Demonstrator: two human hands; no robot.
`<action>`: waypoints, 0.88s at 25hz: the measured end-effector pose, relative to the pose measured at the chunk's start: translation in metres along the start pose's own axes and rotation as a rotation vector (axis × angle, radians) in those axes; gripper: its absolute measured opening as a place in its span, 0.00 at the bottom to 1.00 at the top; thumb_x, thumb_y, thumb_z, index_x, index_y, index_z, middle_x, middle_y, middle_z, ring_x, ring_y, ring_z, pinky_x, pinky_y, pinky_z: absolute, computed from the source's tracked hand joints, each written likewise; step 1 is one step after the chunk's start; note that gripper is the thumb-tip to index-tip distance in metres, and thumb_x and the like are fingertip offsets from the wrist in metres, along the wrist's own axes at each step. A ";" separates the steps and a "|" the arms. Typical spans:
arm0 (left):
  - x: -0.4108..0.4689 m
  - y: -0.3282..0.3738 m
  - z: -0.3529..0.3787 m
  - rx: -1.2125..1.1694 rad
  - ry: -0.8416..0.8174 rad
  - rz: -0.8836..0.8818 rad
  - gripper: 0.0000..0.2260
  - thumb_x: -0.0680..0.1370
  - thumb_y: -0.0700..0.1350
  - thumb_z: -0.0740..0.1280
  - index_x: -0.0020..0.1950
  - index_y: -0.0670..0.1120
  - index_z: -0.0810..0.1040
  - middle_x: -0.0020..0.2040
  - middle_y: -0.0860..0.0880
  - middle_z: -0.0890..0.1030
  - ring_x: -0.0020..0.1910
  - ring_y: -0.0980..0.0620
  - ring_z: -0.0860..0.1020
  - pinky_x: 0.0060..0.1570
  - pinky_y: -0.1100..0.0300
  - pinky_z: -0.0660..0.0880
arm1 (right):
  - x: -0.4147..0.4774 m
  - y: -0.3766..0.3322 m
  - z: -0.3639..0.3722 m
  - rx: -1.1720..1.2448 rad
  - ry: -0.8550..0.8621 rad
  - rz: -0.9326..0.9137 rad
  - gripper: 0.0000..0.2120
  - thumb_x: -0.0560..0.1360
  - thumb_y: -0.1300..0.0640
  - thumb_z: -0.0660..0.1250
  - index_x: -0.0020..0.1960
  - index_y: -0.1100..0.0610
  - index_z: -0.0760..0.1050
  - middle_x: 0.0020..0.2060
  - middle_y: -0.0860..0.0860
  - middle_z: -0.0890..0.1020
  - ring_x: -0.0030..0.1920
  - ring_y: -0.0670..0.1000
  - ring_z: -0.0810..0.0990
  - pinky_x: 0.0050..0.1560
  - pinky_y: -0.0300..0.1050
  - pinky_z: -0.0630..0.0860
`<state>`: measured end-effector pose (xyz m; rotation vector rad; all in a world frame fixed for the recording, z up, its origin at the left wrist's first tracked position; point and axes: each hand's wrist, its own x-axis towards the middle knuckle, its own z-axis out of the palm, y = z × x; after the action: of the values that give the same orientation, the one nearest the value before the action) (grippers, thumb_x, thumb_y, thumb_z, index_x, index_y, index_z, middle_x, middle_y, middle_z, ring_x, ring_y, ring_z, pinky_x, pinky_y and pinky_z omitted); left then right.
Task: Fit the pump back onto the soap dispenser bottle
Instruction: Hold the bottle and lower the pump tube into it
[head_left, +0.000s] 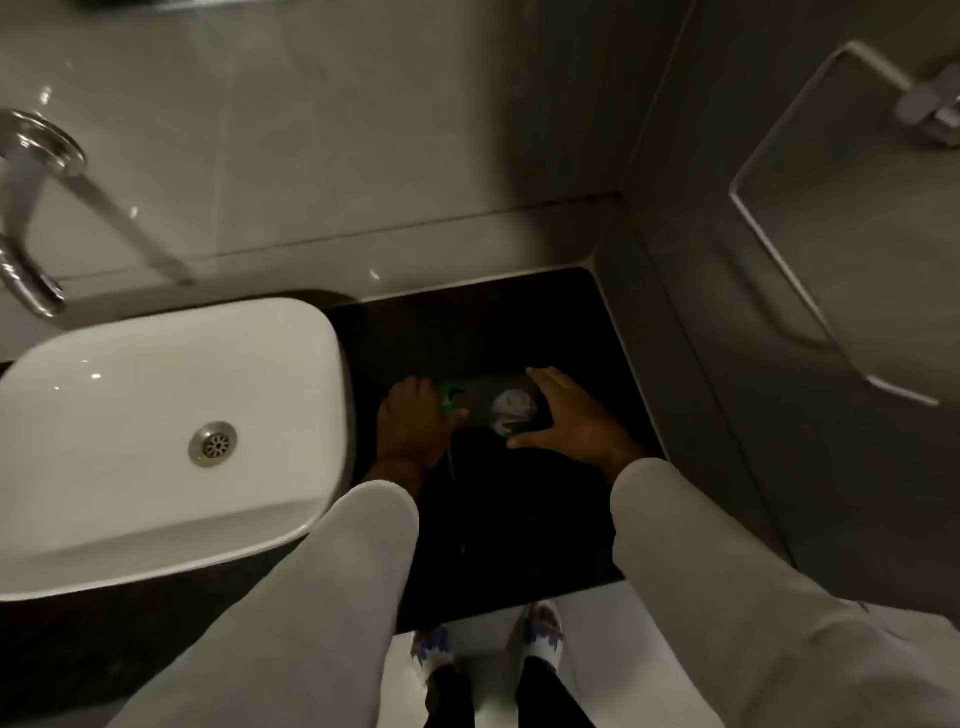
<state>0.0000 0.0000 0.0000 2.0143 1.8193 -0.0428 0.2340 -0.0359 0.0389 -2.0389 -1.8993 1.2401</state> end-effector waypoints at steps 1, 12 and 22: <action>0.001 0.000 0.007 -0.011 0.003 -0.066 0.30 0.79 0.63 0.67 0.70 0.41 0.71 0.70 0.38 0.74 0.70 0.37 0.72 0.66 0.45 0.68 | 0.005 0.004 0.005 0.077 0.012 -0.021 0.55 0.66 0.43 0.82 0.84 0.53 0.58 0.84 0.53 0.60 0.84 0.55 0.58 0.83 0.54 0.61; 0.024 0.001 0.023 -0.248 -0.037 -0.325 0.20 0.78 0.60 0.70 0.60 0.46 0.80 0.58 0.41 0.83 0.59 0.38 0.81 0.60 0.42 0.79 | 0.020 0.015 0.010 0.192 0.077 -0.052 0.33 0.70 0.55 0.81 0.72 0.63 0.77 0.75 0.56 0.74 0.77 0.57 0.71 0.77 0.46 0.67; 0.016 0.034 -0.078 -0.975 0.483 -0.023 0.12 0.76 0.46 0.77 0.57 0.43 0.86 0.52 0.47 0.87 0.53 0.50 0.86 0.58 0.55 0.82 | 0.035 0.007 -0.003 0.091 -0.005 -0.058 0.27 0.73 0.51 0.78 0.68 0.61 0.80 0.78 0.53 0.70 0.79 0.57 0.67 0.79 0.61 0.69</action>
<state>0.0151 0.0389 0.0760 1.3325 1.6032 1.1684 0.2376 -0.0062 0.0201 -1.9246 -1.8538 1.2944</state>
